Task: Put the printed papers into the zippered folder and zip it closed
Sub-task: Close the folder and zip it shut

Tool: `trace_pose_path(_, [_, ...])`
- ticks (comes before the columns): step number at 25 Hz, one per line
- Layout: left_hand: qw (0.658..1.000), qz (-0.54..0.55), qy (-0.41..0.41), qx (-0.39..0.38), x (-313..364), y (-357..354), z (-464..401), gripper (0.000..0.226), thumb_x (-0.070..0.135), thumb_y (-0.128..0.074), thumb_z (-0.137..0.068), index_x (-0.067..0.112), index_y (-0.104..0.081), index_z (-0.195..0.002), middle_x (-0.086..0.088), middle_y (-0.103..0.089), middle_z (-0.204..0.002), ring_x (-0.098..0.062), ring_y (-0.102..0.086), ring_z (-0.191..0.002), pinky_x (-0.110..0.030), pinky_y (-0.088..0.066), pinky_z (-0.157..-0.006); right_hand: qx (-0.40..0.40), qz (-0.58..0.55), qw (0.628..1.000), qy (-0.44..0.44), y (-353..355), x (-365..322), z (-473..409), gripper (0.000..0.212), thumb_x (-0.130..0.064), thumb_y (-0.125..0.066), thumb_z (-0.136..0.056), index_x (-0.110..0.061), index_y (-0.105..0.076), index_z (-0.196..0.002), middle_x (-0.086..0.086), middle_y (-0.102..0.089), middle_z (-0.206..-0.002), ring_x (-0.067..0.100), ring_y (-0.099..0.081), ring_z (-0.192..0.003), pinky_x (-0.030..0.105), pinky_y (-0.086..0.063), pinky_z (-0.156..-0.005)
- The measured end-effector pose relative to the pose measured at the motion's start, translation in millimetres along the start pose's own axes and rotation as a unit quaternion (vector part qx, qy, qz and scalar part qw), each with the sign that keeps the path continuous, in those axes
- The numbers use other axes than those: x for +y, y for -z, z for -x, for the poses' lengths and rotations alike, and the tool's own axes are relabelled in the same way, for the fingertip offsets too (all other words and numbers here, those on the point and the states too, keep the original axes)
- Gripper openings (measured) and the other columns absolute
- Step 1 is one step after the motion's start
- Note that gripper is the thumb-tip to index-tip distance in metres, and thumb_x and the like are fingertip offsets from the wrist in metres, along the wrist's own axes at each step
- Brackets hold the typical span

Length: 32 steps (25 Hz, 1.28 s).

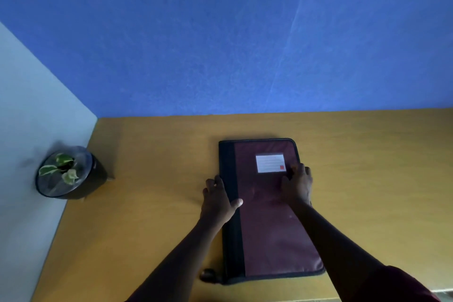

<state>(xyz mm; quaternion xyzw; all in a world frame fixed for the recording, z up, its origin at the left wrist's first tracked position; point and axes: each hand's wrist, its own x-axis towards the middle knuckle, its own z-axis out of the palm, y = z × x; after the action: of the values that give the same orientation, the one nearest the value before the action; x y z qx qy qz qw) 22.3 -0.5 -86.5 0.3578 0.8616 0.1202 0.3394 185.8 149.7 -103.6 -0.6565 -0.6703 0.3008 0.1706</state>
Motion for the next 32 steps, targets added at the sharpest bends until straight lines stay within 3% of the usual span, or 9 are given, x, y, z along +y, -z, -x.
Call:
trace_pose_path(6, [1.000, 0.014, 0.013, -0.002, -5.7, -22.1, 49.4, 0.103, 0.047, -0.070, -0.087, 0.007, -0.006, -0.156, -0.012, -0.019, -0.153, -0.030, -0.034, -0.138, -0.035, -0.045, -0.105, -0.019, 0.046, 0.997, -0.051, 28.2, 52.8, 38.6, 0.053, -0.021, -0.075, -0.082, -0.001, -0.052, -0.125, 0.022, -0.053, -0.124, 0.043, -0.048, -0.114, 0.047, -0.039, -0.097])
trace_pose_path(14, [0.999, 0.009, 0.029, -0.013, -4.7, -23.6, 64.5, 0.097, 0.042, -0.076, -0.084, 0.004, -0.019, -0.152, -0.016, -0.025, -0.150, -0.032, -0.044, -0.132, -0.038, -0.048, -0.103, -0.123, 0.057, 0.989, -0.060, 51.6, 71.0, 46.5, 0.055, -0.026, -0.075, -0.080, -0.003, -0.054, -0.126, 0.020, -0.054, -0.122, 0.040, -0.054, -0.112, 0.043, -0.047, -0.095])
trace_pose_path(17, [0.998, 0.039, 0.030, -0.024, -7.9, -23.2, 58.7, 0.096, 0.039, -0.081, -0.079, 0.008, -0.023, -0.149, -0.015, -0.029, -0.144, -0.032, -0.046, -0.128, -0.040, -0.049, -0.102, -0.141, 0.029, 0.987, -0.071, 53.5, 69.8, 39.0, 0.046, -0.021, -0.076, -0.076, -0.004, -0.060, -0.116, 0.018, -0.062, -0.111, 0.038, -0.059, -0.104, 0.044, -0.052, -0.088])
trace_pose_path(22, [0.995, 0.091, 0.019, -0.022, -16.4, -20.4, 53.1, 0.088, 0.031, -0.086, -0.073, 0.014, -0.030, -0.140, -0.010, -0.034, -0.136, -0.028, -0.049, -0.121, -0.035, -0.050, -0.097, -0.155, -0.023, 0.983, -0.100, 52.4, 61.0, 30.7, 0.013, -0.009, -0.073, -0.072, -0.003, -0.072, -0.083, 0.018, -0.073, -0.085, 0.036, -0.069, -0.079, 0.045, -0.058, -0.067])
trace_pose_path(32, [0.994, 0.108, 0.014, 0.002, -48.5, 36.4, 15.9, 0.082, 0.027, -0.084, -0.077, 0.013, -0.031, -0.139, -0.010, -0.034, -0.134, -0.028, -0.049, -0.119, -0.035, -0.050, -0.097, -0.159, -0.075, 0.981, -0.087, 18.8, -9.1, 14.2, 0.012, -0.009, -0.073, -0.076, -0.004, -0.072, -0.087, 0.017, -0.073, -0.088, 0.035, -0.070, -0.080, 0.046, -0.059, -0.067])
